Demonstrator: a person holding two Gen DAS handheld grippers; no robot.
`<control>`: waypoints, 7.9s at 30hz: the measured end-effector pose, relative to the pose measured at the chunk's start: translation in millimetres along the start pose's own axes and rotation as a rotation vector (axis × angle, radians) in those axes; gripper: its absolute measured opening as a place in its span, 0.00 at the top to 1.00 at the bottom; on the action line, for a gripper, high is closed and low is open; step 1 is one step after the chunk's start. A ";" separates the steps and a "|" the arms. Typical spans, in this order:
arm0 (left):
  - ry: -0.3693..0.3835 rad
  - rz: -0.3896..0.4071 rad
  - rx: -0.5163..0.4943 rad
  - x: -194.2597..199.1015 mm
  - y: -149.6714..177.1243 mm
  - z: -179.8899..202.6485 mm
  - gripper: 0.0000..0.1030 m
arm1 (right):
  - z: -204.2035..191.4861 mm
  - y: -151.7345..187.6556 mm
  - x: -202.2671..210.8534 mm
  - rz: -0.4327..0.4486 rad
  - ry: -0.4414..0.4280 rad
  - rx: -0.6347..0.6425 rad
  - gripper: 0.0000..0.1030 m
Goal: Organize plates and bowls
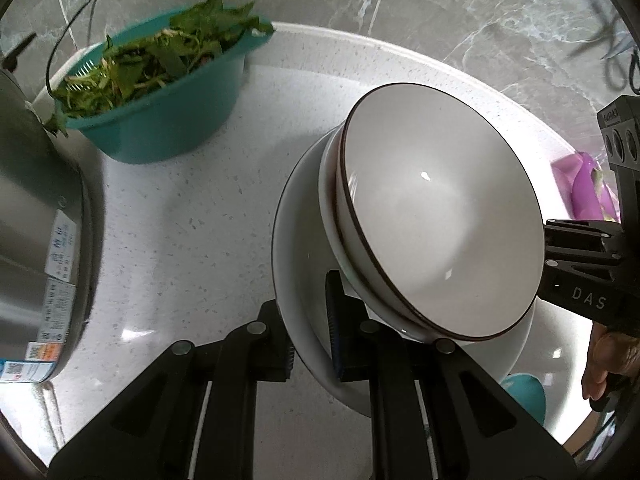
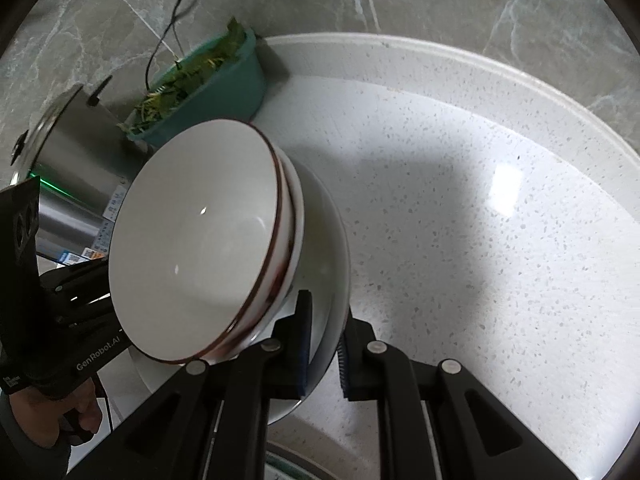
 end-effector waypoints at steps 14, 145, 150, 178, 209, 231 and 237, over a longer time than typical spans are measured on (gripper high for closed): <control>0.030 0.018 -0.068 58.7 27.8 24.0 0.89 | -19.3 28.7 55.0 0.036 0.032 -0.011 0.87; -0.030 0.262 -0.167 253.1 270.1 96.7 0.05 | -102.4 244.4 240.7 0.427 0.271 -0.213 0.00; -0.057 0.273 -0.153 259.1 269.1 83.3 0.05 | -109.6 245.6 246.1 0.443 0.311 -0.229 0.00; -0.070 0.318 -0.135 307.1 273.9 84.4 0.05 | -138.5 253.6 268.9 0.477 0.407 -0.238 0.00; -0.103 0.307 -0.092 302.2 264.8 81.3 0.05 | -130.3 252.0 255.9 0.432 0.437 -0.269 0.00; -0.103 0.290 -0.089 293.9 265.8 90.3 0.05 | -126.5 248.3 252.5 0.421 0.442 -0.261 0.00; -0.106 0.287 -0.078 291.9 268.0 95.6 0.05 | -127.1 248.1 252.3 0.422 0.442 -0.262 0.00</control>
Point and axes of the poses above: each gripper's, at about its wrist camera, not at the fingertips, and x roughly against the way its jaws point, z to its right, y to its underside, the point moved 7 cm from there along -x, roughly the way its jaws point, and after that the axes turned 3 degrees about x, right-handed, at the moved point
